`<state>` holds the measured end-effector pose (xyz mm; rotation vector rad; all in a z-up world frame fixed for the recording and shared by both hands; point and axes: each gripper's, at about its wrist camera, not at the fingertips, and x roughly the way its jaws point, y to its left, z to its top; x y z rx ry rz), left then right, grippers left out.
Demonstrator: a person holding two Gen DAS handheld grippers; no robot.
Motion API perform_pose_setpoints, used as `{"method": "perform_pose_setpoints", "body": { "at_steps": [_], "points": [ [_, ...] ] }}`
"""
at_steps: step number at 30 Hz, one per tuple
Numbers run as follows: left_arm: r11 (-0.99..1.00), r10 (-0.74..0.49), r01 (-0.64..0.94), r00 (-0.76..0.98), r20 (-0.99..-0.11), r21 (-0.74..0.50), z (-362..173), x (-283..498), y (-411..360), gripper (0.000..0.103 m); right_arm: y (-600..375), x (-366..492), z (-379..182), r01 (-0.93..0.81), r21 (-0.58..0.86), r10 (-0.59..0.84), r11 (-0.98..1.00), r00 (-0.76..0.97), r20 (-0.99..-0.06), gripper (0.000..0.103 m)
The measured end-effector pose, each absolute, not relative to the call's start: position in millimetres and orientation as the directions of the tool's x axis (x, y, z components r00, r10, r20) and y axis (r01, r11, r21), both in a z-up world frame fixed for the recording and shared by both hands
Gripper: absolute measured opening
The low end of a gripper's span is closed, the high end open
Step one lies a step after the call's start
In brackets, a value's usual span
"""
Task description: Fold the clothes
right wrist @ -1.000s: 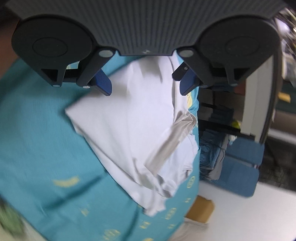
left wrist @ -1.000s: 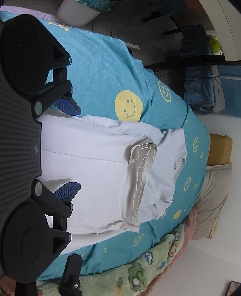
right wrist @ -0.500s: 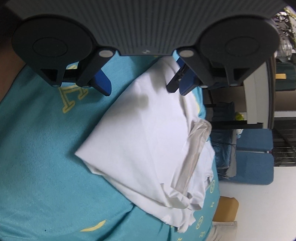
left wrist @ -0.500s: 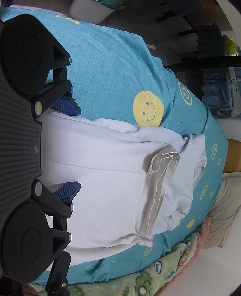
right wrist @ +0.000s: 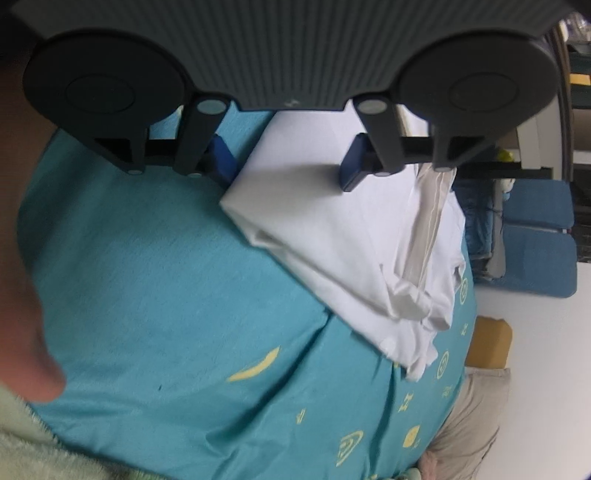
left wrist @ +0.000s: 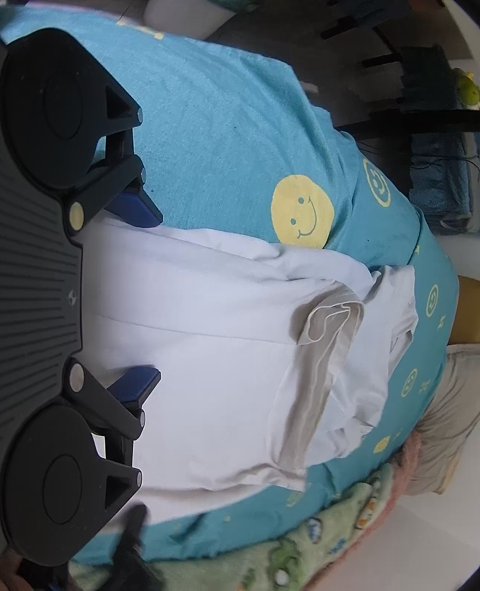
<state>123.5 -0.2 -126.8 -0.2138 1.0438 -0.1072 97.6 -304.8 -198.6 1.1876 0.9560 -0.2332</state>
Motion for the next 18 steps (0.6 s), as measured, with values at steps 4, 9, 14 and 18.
{"method": "perform_pose_setpoints", "body": {
  "at_steps": [4, 9, 14, 18],
  "points": [
    [0.932, -0.281, -0.047, 0.533, -0.798, -0.36, -113, 117, 20, 0.084, -299, 99, -198, 0.6, 0.69, 0.332, 0.405, 0.606, -0.723, 0.033],
    [0.847, -0.464, 0.07, 0.58, -0.67, -0.527, -87, 101, 28, 0.087, -298, 99, -190, 0.56, 0.717, 0.337, 0.416, 0.637, -0.693, 0.015],
    [0.64, -0.746, 0.147, 0.354, -0.564, -0.754, -105, 96, 1, 0.091, -297, 96, -172, 0.475, 0.773, 0.351, 0.42, 0.701, -0.621, 0.012],
    [0.638, -0.748, 0.053, 0.279, -0.603, -0.768, -137, 101, -18, 0.091, -300, 93, -167, 0.451, 0.797, 0.353, 0.401, 0.727, -0.589, 0.012]
  ]
}}
